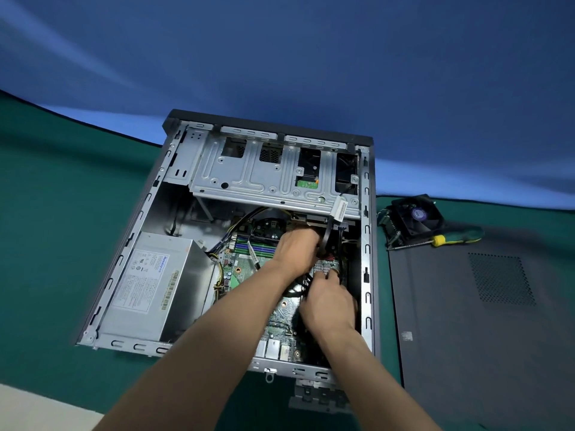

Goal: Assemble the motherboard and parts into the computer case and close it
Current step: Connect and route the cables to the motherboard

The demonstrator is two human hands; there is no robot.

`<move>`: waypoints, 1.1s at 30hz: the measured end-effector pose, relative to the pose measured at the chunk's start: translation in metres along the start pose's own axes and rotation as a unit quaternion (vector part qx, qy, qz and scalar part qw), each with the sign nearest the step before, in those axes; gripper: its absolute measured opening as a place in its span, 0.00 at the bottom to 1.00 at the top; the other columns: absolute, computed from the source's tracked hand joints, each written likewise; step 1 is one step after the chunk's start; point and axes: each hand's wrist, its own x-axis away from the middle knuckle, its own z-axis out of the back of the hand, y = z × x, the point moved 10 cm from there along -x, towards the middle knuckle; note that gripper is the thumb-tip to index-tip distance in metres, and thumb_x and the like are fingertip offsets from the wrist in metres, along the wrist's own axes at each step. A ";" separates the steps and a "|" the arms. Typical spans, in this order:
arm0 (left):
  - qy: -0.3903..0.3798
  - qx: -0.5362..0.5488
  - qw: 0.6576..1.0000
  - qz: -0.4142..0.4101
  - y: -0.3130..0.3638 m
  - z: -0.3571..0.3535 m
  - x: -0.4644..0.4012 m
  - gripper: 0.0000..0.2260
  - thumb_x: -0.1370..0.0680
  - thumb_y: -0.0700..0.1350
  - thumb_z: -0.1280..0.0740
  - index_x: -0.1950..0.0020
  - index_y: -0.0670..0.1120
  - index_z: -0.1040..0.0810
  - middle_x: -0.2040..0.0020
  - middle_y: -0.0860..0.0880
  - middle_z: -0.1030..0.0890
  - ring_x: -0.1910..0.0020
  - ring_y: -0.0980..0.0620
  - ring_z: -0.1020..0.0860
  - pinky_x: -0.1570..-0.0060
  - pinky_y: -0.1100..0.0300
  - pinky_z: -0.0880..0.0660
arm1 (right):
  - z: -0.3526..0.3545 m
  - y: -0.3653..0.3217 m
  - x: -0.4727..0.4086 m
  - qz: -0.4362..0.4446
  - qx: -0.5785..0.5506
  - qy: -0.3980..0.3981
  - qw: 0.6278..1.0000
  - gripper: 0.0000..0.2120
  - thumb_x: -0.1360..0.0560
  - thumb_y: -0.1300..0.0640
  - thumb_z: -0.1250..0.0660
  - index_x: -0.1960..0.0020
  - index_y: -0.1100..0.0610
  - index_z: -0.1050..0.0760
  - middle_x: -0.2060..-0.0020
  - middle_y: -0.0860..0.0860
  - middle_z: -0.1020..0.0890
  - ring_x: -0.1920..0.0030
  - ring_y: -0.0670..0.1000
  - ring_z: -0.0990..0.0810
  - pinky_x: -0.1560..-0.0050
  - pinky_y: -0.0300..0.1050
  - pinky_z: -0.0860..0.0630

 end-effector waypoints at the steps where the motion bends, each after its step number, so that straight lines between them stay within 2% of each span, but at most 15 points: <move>1: 0.011 0.000 1.000 -0.007 0.001 0.001 0.003 0.06 0.24 0.41 0.33 0.61 0.42 0.20 0.59 0.40 0.18 0.56 0.40 0.20 0.55 0.53 0.25 | 0.000 0.000 0.001 0.001 -0.002 0.001 1.000 0.21 0.24 0.61 0.39 0.32 0.62 0.35 0.34 0.58 0.32 0.40 0.59 0.26 0.42 0.49 0.30; 4: 0.013 -0.019 0.999 -0.030 0.005 0.004 0.003 0.07 0.24 0.42 0.32 0.59 0.39 0.20 0.57 0.39 0.18 0.54 0.39 0.20 0.54 0.52 0.26 | 0.002 0.000 0.001 0.008 -0.007 0.008 1.000 0.21 0.24 0.61 0.38 0.32 0.61 0.35 0.34 0.58 0.32 0.41 0.59 0.25 0.43 0.48 0.30; 9: -0.032 -0.065 0.997 -0.024 0.006 0.005 -0.007 0.04 0.26 0.37 0.36 0.56 0.40 0.21 0.55 0.39 0.18 0.53 0.38 0.21 0.58 0.56 0.31 | 0.010 0.000 0.002 0.008 -0.026 0.044 0.999 0.20 0.24 0.63 0.39 0.32 0.61 0.35 0.37 0.59 0.28 0.44 0.60 0.23 0.46 0.49 0.28; 13: -0.033 -0.065 0.997 -0.002 0.003 0.006 -0.006 0.05 0.25 0.40 0.36 0.55 0.40 0.20 0.53 0.39 0.18 0.52 0.39 0.21 0.53 0.55 0.28 | 0.032 -0.001 0.006 0.027 -0.130 0.143 0.981 0.14 0.22 0.61 0.44 0.40 0.57 0.26 0.46 0.55 0.20 0.48 0.57 0.21 0.49 0.46 0.28; 16: -0.019 -0.031 0.999 0.033 -0.005 0.007 -0.003 0.04 0.27 0.39 0.36 0.59 0.40 0.22 0.54 0.38 0.19 0.52 0.38 0.21 0.57 0.56 0.30 | 0.044 -0.002 0.013 0.049 -0.184 0.202 0.961 0.13 0.23 0.60 0.44 0.46 0.55 0.21 0.54 0.54 0.17 0.55 0.56 0.20 0.56 0.45 0.29; 18: -0.018 0.009 0.998 0.054 -0.010 0.005 0.001 0.05 0.27 0.39 0.36 0.62 0.41 0.22 0.55 0.38 0.19 0.53 0.39 0.21 0.60 0.57 0.31 | 0.051 -0.001 0.020 0.064 -0.253 0.236 0.936 0.11 0.25 0.61 0.42 0.53 0.55 0.20 0.62 0.52 0.17 0.62 0.53 0.22 0.62 0.44 0.30; 21: -0.017 0.101 0.993 0.064 -0.018 0.004 0.007 0.08 0.26 0.43 0.34 0.63 0.45 0.19 0.61 0.41 0.19 0.52 0.41 0.20 0.58 0.55 0.27 | 0.059 0.006 0.028 0.087 -0.407 0.276 0.867 0.09 0.27 0.63 0.40 0.60 0.52 0.25 0.70 0.46 0.23 0.69 0.46 0.27 0.67 0.42 0.33; 23: -0.007 0.151 0.987 0.056 -0.019 0.010 0.014 0.08 0.26 0.41 0.33 0.64 0.48 0.18 0.62 0.42 0.20 0.49 0.41 0.21 0.55 0.53 0.25 | 0.064 0.011 0.032 0.084 -0.453 0.299 0.836 0.08 0.27 0.62 0.38 0.58 0.48 0.30 0.68 0.44 0.25 0.68 0.43 0.28 0.66 0.39 0.33; 25: 0.011 0.181 0.982 0.049 -0.018 0.020 0.020 0.08 0.25 0.39 0.34 0.54 0.46 0.16 0.54 0.43 0.17 0.48 0.43 0.20 0.52 0.54 0.25 | 0.067 0.012 0.034 0.075 -0.461 0.312 0.827 0.07 0.25 0.57 0.37 0.51 0.47 0.33 0.61 0.45 0.25 0.64 0.43 0.27 0.63 0.39 0.32; 26: 0.016 0.186 0.981 0.045 -0.017 0.026 0.023 0.08 0.24 0.39 0.35 0.52 0.46 0.16 0.54 0.45 0.16 0.51 0.45 0.20 0.53 0.56 0.26 | 0.069 0.011 0.033 0.066 -0.454 0.316 0.830 0.07 0.23 0.53 0.38 0.47 0.47 0.33 0.57 0.45 0.25 0.61 0.44 0.26 0.62 0.40 0.32; 28: 0.001 0.178 0.983 0.036 -0.013 0.035 0.029 0.08 0.23 0.40 0.36 0.55 0.46 0.17 0.62 0.48 0.19 0.62 0.50 0.23 0.59 0.59 0.28 | 0.073 0.009 0.027 0.043 -0.449 0.309 0.837 0.10 0.20 0.47 0.42 0.42 0.50 0.32 0.54 0.44 0.24 0.58 0.45 0.24 0.64 0.38 0.34; 29: -0.014 0.173 0.984 0.033 -0.011 0.038 0.032 0.09 0.23 0.38 0.36 0.59 0.45 0.18 0.66 0.49 0.22 0.65 0.51 0.26 0.62 0.60 0.30 | 0.075 0.006 0.023 0.035 -0.456 0.289 0.841 0.11 0.20 0.46 0.42 0.43 0.51 0.31 0.56 0.44 0.22 0.60 0.46 0.22 0.65 0.38 0.33; 31: -0.031 0.181 0.983 0.029 -0.005 0.047 0.039 0.15 0.25 0.32 0.39 0.70 0.45 0.24 0.73 0.50 0.26 0.70 0.52 0.30 0.65 0.60 0.34 | 0.076 0.002 0.013 0.023 -0.482 0.237 0.843 0.08 0.19 0.49 0.42 0.48 0.53 0.29 0.65 0.48 0.19 0.70 0.46 0.21 0.69 0.40 0.31; 33: -0.026 0.235 0.971 0.044 -0.002 0.058 0.044 0.16 0.26 0.29 0.42 0.70 0.44 0.25 0.73 0.48 0.25 0.72 0.52 0.30 0.67 0.61 0.33 | 0.075 0.005 0.008 0.014 -0.521 0.195 0.831 0.07 0.20 0.56 0.41 0.54 0.54 0.27 0.68 0.50 0.20 0.78 0.46 0.24 0.71 0.41 0.29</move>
